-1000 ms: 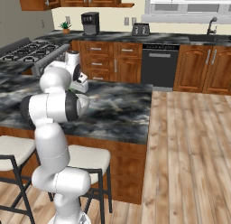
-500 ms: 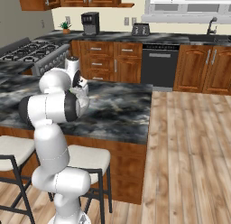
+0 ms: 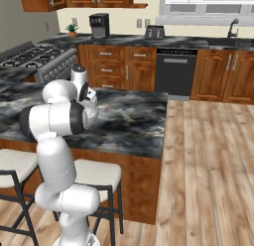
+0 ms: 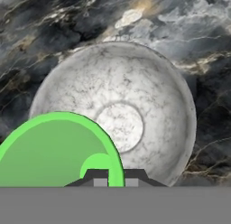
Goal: Place the cup inside the bowl on the dining table and move the bowl to any counter.
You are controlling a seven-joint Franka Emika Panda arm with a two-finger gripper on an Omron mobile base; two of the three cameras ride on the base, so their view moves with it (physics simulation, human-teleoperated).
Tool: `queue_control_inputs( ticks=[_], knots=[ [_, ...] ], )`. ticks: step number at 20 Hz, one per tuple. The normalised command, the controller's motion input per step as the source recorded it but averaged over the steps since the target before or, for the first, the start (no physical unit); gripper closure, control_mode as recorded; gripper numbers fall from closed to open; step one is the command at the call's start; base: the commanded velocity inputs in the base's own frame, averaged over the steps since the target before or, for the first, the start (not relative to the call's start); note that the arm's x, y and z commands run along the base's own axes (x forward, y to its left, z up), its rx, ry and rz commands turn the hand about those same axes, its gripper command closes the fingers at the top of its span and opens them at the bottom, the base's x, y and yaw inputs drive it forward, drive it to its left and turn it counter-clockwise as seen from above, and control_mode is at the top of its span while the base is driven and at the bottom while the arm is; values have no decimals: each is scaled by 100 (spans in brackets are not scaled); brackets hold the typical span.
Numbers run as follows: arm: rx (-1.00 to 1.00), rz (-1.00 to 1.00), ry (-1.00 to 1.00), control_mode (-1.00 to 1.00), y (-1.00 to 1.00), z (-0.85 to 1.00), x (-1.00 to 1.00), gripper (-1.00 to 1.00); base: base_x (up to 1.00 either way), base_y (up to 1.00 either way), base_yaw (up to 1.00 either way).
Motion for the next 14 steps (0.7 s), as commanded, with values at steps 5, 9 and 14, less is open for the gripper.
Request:
queue_control_inputs(
  ticks=[5,9,14],
  knots=[
    [0,0,-2,-100,0,-9,0,100,0,0,0],
    [0,0,0,-100,0,-7,0,100,0,0,0],
    [-1,0,0,-100,0,-14,0,100,0,0,0]
  ],
)
